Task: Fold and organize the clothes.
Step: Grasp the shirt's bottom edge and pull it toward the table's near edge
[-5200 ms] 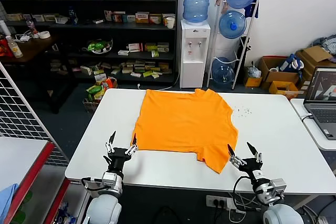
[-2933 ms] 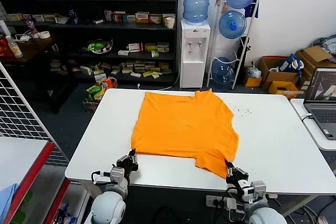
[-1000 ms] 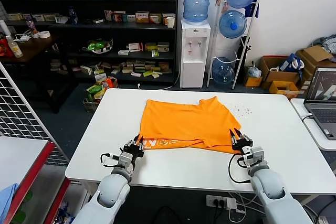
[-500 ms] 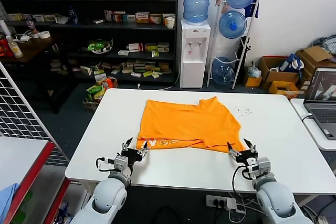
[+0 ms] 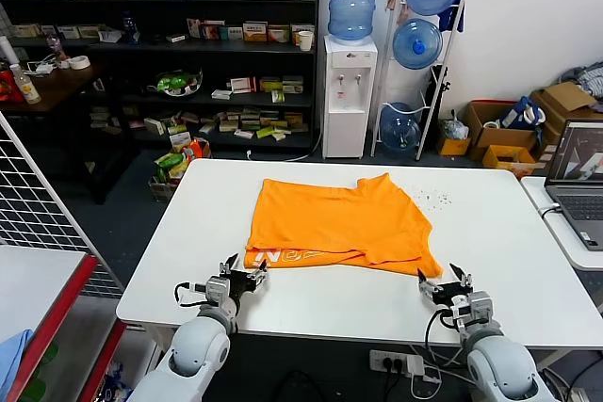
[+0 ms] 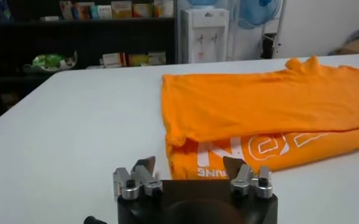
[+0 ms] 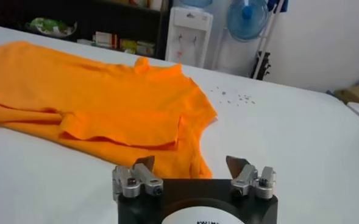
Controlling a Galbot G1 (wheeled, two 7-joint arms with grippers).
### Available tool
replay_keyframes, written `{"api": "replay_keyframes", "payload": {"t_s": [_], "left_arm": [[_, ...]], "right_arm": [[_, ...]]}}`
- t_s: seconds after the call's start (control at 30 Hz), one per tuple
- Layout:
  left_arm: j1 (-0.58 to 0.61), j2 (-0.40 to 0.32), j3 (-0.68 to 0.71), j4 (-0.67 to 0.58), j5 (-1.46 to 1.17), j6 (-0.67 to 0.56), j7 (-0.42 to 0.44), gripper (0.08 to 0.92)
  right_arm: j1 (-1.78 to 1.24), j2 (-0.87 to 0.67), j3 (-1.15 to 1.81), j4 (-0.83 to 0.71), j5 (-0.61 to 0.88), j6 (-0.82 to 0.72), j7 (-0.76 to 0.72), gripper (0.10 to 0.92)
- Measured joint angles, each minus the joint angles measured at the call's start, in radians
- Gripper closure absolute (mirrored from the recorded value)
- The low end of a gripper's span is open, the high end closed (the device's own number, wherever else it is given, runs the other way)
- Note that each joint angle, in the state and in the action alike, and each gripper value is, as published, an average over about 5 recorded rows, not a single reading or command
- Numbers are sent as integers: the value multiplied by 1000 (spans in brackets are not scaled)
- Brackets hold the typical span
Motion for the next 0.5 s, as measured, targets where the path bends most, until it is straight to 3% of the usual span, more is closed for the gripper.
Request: {"api": "replay_keyframes", "payload": {"t_s": [0.5], "left_arm": [[20, 13, -7, 0, -14, 5, 13, 696]], "right_arm": [[-17, -9, -2, 12, 8, -11, 0, 770]]}}
